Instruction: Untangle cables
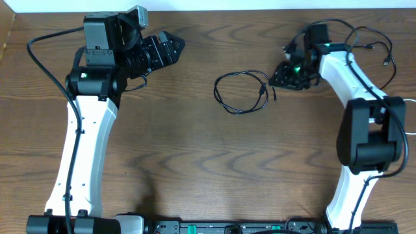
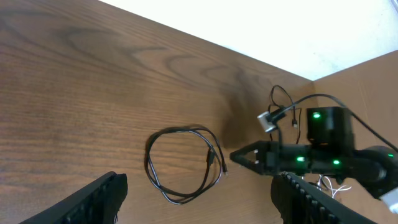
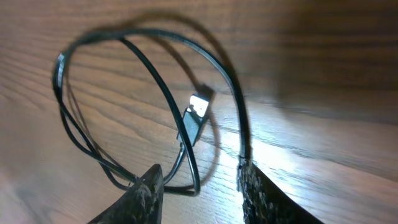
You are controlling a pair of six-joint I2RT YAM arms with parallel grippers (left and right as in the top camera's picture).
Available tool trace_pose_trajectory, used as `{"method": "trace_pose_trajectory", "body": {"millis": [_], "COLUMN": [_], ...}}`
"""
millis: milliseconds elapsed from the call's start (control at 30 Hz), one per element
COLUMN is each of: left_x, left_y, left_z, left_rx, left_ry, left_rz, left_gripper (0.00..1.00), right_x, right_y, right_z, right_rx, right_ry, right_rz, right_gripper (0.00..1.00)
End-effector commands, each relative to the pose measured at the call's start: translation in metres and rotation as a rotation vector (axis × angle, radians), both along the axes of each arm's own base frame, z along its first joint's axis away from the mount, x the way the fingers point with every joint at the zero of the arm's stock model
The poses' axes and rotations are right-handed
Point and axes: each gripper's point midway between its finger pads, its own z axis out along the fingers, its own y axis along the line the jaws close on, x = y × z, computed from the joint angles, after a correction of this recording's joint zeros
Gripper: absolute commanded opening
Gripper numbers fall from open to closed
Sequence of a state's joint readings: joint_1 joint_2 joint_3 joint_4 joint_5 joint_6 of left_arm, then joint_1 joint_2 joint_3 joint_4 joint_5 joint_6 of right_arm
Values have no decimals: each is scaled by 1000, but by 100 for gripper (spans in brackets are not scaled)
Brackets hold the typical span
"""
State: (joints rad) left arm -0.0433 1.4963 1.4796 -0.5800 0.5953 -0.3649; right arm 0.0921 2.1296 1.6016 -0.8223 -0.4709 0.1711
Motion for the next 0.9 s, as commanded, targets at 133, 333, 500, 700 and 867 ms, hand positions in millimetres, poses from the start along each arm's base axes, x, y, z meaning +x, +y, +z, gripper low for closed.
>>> {"method": "trace_pose_trajectory", "body": {"millis": [133, 333, 500, 700, 867], "left_x": [0, -1, -2, -2, -2], "left_y": [1, 1, 1, 1, 1], "left_z": [-7, -9, -10, -10, -10], "left_rx": [20, 21, 21, 21, 21], "left_ry": [12, 21, 28, 28, 28], "left_rz": [-1, -2, -2, -2, -2], "left_gripper": [79, 79, 79, 79, 79], "right_x": [-12, -15, -19, -24, -31], "right_y": [26, 28, 28, 36, 36], "right_z": [-18, -29, -39, -38, -52], "right_rx": [46, 43, 42, 84, 80], "right_ry": [24, 47, 75, 88, 120], "right_rz": [120, 128, 131, 151, 171], "right_gripper": [36, 30, 25, 24, 24]}}
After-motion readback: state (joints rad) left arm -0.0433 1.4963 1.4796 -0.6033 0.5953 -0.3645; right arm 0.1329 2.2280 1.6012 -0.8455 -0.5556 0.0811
